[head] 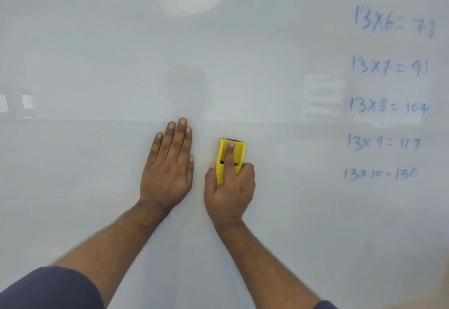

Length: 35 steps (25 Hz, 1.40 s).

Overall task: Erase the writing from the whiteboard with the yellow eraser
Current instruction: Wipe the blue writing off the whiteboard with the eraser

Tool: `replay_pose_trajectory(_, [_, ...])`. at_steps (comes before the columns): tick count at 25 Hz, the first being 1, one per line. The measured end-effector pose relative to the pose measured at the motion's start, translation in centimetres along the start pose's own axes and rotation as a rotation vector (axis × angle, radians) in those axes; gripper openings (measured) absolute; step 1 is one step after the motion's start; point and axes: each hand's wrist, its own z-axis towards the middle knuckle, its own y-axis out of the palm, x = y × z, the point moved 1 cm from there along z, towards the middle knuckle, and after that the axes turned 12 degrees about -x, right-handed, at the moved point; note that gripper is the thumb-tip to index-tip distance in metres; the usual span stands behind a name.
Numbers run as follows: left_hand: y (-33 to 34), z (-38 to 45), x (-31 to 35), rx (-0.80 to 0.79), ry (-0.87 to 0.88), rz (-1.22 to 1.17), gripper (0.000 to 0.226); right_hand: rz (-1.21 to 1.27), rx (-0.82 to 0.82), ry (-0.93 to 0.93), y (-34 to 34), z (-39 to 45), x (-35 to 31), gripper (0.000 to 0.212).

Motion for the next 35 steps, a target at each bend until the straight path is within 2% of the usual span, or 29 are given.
replay_pose_trajectory(2, [0.1,-0.1,-0.1,0.010,0.012,-0.001,0.060,-0.048,-0.034,-0.088,0.6,-1.1,0.0,0.056])
replay_pose_trajectory(5, [0.0,-0.1,-0.4,0.024,0.026,-0.006,0.059,-0.189,-0.084,-0.375,0.4,-1.7,1.8,0.054])
replay_pose_trajectory(7, [-0.1,-0.2,-0.6,0.023,0.038,-0.009,0.059,-0.223,-0.115,-0.438,-0.3,-1.6,3.2,0.053])
replay_pose_trajectory(11, [-0.3,-0.5,-0.9,0.008,0.048,0.001,0.060,-0.271,-0.125,-0.388,-2.7,-0.3,6.4,0.053])
replay_pose_trajectory(16, [-0.3,-0.6,-1.0,-0.031,0.044,-0.003,0.061,-0.371,-0.127,-0.190,-6.6,1.8,9.8,0.054])
replay_pose_trajectory(20, [-0.4,-0.6,-0.9,-0.037,0.048,-0.004,0.061,-0.318,-0.100,-0.047,-9.7,2.5,11.5,0.053])
replay_pose_trajectory(27, [-1.2,-0.8,0.1,-0.035,0.008,-0.056,0.062,-0.279,-0.066,-0.034,-13.6,3.6,12.7,0.054])
replay_pose_trajectory(31, [-2.1,0.1,1.4,-0.055,-0.047,-0.106,0.064,-0.254,-0.099,-0.093,-14.7,4.9,12.8,0.053])
replay_pose_trajectory(35, [-3.4,3.9,3.2,-0.021,0.001,-0.085,0.065,-0.217,-0.093,-0.162,-15.8,7.0,13.2,0.055])
